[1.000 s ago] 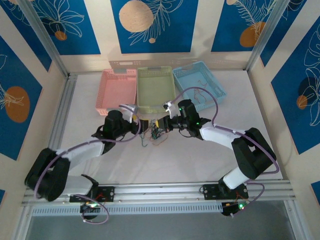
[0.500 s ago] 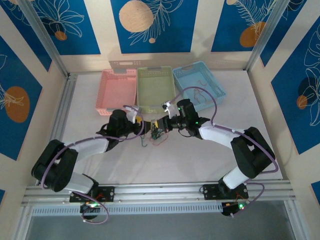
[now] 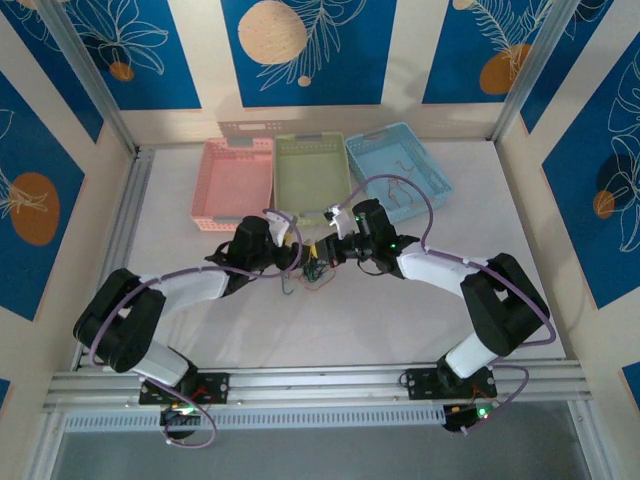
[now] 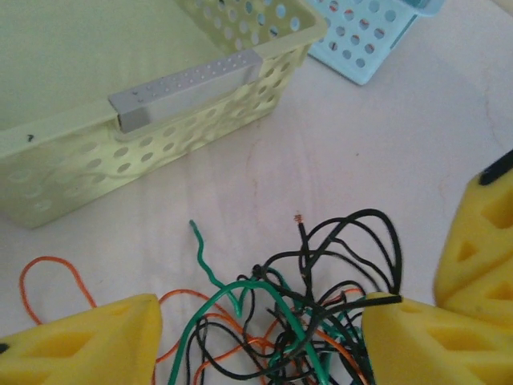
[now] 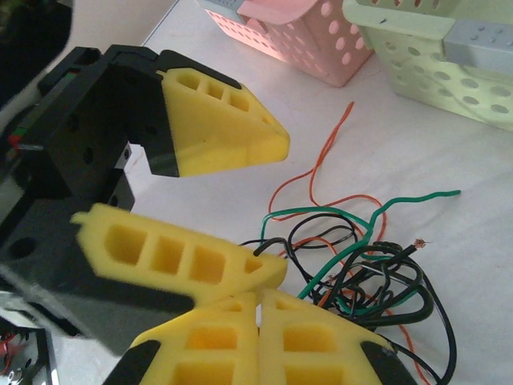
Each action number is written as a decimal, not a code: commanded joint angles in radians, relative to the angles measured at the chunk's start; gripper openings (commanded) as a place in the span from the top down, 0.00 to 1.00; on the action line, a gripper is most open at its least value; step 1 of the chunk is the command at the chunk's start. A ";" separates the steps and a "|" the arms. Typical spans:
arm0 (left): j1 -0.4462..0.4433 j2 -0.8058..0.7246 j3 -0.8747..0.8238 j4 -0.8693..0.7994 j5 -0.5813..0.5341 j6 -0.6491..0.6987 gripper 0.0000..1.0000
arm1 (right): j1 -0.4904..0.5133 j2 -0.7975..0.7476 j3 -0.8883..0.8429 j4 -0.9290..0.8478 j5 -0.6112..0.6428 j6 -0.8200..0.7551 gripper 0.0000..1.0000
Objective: Untangle the cables
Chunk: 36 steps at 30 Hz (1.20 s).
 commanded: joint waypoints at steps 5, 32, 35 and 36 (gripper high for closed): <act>-0.008 -0.035 -0.014 0.004 -0.134 0.006 0.48 | 0.017 -0.023 0.007 0.055 -0.103 -0.027 1.00; 0.015 -0.254 -0.200 0.144 -0.360 -0.042 1.00 | -0.006 -0.066 -0.025 0.038 0.188 0.032 0.38; 0.018 -0.274 -0.215 0.151 -0.386 -0.046 1.00 | -0.007 -0.090 -0.052 0.073 0.191 0.033 0.35; 0.020 -0.278 -0.219 0.155 -0.384 -0.047 1.00 | -0.006 -0.088 -0.051 0.073 0.182 0.032 0.35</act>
